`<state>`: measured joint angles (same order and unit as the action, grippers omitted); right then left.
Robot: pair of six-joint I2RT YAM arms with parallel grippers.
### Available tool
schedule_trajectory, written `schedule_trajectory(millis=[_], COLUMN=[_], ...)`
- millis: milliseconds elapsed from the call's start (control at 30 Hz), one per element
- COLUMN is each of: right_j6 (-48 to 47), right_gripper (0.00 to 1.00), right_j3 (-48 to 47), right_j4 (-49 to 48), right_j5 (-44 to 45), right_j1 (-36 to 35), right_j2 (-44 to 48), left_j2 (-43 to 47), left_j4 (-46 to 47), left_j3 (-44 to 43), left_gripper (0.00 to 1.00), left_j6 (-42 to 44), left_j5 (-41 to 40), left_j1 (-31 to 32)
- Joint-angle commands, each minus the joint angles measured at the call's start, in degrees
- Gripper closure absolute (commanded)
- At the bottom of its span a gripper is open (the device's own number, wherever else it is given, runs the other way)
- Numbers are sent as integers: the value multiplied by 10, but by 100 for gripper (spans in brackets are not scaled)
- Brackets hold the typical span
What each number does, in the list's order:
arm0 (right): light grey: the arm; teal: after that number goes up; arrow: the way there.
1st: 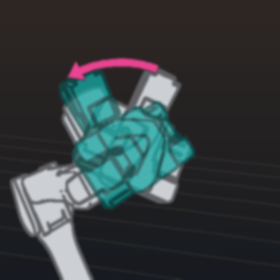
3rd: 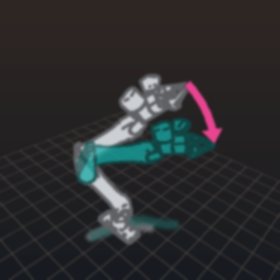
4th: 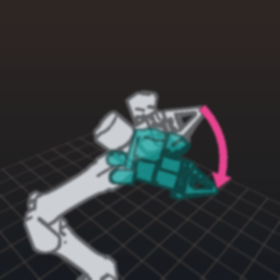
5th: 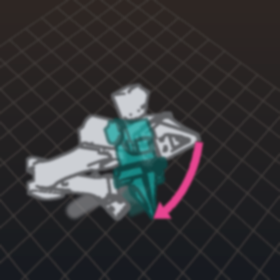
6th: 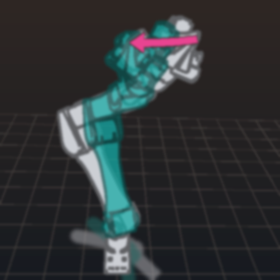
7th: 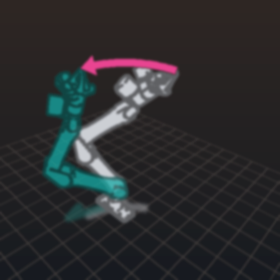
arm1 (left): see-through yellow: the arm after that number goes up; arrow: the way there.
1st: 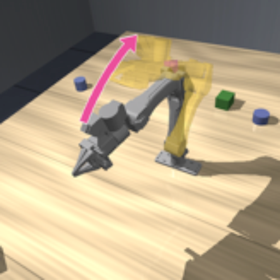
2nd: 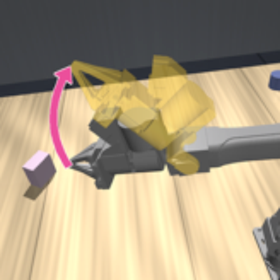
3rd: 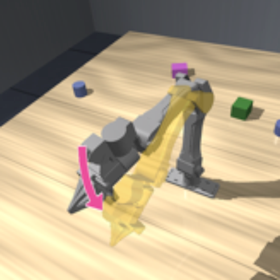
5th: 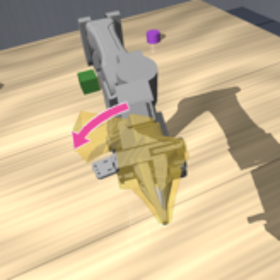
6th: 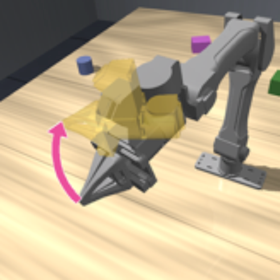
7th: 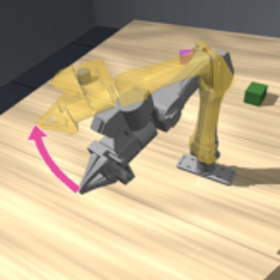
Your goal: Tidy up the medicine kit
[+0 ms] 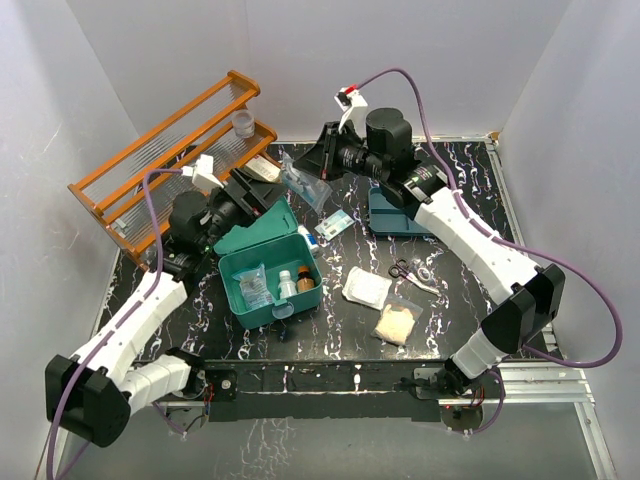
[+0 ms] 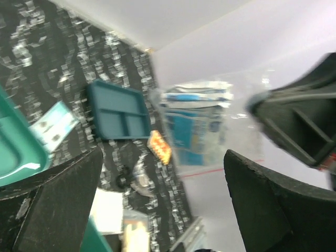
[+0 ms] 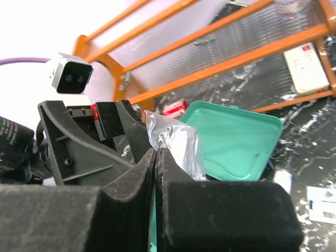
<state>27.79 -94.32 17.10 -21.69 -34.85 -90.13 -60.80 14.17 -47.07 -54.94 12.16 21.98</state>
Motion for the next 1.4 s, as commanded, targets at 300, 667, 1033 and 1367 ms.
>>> schedule_trajectory(millis=[300, 667, 1033, 1367], right_j6=[236, 286, 349, 361], right_gripper=[100, 100, 100, 100], right_j3=[-16, 45, 74, 96], right_j4=[-121, -196, -233, -223], right_j5=[-94, -52, -52, -25], right_j1=[-6, -61, -106, -107], right_j2=[10, 40, 79, 97], left_j2=[59, 168, 198, 200], left_j4=[220, 324, 343, 431], left_j3=[36, 168, 165, 187], left_gripper=[1, 1, 6, 52], left_j6=[-136, -172, -159, -144], left_j5=[70, 63, 85, 83], left_j1=[0, 2, 2, 2])
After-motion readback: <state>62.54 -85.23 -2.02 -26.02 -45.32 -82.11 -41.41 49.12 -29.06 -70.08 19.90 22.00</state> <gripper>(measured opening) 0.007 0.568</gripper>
